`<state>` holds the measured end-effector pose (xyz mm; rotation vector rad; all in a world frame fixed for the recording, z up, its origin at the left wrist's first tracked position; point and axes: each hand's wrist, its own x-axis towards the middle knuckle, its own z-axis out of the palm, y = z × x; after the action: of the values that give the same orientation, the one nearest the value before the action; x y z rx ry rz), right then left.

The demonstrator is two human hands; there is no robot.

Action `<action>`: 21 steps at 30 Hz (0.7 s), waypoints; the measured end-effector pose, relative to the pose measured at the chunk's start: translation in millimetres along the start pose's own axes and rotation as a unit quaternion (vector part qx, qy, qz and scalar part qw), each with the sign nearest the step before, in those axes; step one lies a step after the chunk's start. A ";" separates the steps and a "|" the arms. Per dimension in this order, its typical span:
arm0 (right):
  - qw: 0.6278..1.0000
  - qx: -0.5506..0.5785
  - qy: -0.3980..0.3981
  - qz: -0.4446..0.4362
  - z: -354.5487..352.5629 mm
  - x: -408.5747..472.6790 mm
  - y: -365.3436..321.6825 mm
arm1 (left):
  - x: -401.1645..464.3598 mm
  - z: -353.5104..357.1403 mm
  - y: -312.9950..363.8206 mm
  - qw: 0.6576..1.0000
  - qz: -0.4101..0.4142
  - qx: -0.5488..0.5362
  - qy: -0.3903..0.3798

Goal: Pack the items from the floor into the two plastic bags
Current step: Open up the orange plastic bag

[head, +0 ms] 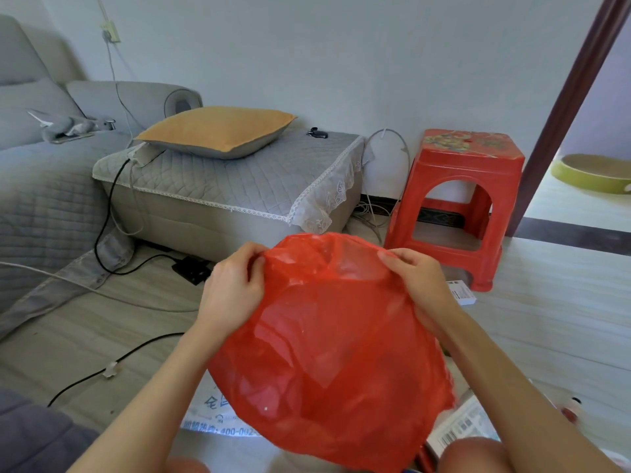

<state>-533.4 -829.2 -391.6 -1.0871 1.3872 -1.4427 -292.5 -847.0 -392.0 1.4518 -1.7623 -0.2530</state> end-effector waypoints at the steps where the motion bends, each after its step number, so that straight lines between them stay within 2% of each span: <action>1: 1.000 0.019 0.003 0.014 -6.7 -0.4 -0.5 | 1.6 -2.0 -5.2 1.000 -0.018 -0.002 0.002; 3: 0.999 0.038 0.014 0.022 -16.6 -0.6 -0.3 | 3.1 -4.5 -15.7 0.998 -0.055 0.001 -0.010; 5: 0.999 0.038 0.020 0.014 -20.0 -0.3 -0.1 | 2.2 -2.7 -23.0 0.998 -0.046 0.024 -0.036; 9: 0.998 0.039 -0.044 -0.011 -11.0 -4.3 -4.2 | -1.5 2.3 -12.8 0.993 0.090 0.019 -0.072; 12: 0.992 0.037 -0.122 -0.012 1.7 -7.9 -6.5 | -9.9 12.9 9.2 0.971 0.191 -0.012 -0.145; 14: 0.989 0.038 -0.145 -0.001 9.6 -8.9 -6.6 | -14.1 26.7 18.2 0.956 0.221 0.006 -0.195; 17: 0.990 0.029 -0.137 0.022 13.9 -7.6 -6.5 | -15.3 41.3 15.4 0.945 0.184 -0.019 -0.270; 19: 0.995 -0.023 -0.097 0.014 9.9 -5.1 -4.4 | -13.5 41.1 9.1 0.953 0.152 -0.051 -0.258; 21: 0.991 -0.130 -0.035 -0.003 0.1 -0.6 0.7 | -11.6 36.9 4.4 0.965 0.109 -0.059 -0.229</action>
<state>-533.2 -828.7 -392.2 -1.2953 1.5519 -1.2384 -321.1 -847.5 -418.4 1.1602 -2.2159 -0.6050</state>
